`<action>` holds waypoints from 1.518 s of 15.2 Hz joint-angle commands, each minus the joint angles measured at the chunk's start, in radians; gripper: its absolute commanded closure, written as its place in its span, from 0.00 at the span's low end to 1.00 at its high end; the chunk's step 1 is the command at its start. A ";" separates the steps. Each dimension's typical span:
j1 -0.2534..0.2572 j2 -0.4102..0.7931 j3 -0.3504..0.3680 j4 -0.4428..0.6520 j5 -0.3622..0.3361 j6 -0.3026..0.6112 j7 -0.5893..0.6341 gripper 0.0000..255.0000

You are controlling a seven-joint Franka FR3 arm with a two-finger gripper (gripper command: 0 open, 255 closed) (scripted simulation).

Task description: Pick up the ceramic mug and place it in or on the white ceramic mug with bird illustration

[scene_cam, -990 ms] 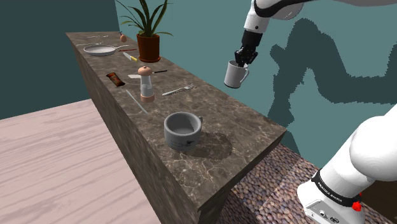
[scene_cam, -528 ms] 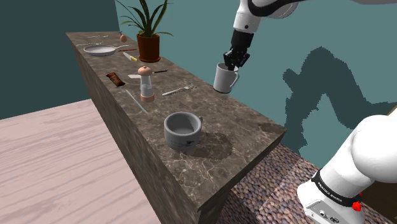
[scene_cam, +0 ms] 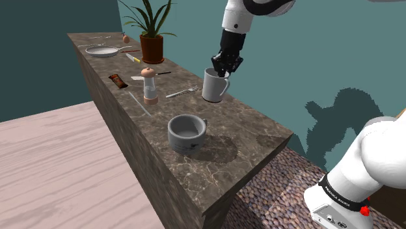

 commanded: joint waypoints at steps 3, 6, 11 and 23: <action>0.040 0.031 0.058 0.048 0.001 -0.010 0.100 1.00; 0.070 0.065 0.100 0.092 -0.004 -0.015 0.175 1.00; 0.076 0.077 0.109 0.052 -0.005 0.037 0.187 1.00; 0.079 0.109 0.114 -0.075 -0.007 0.196 0.184 1.00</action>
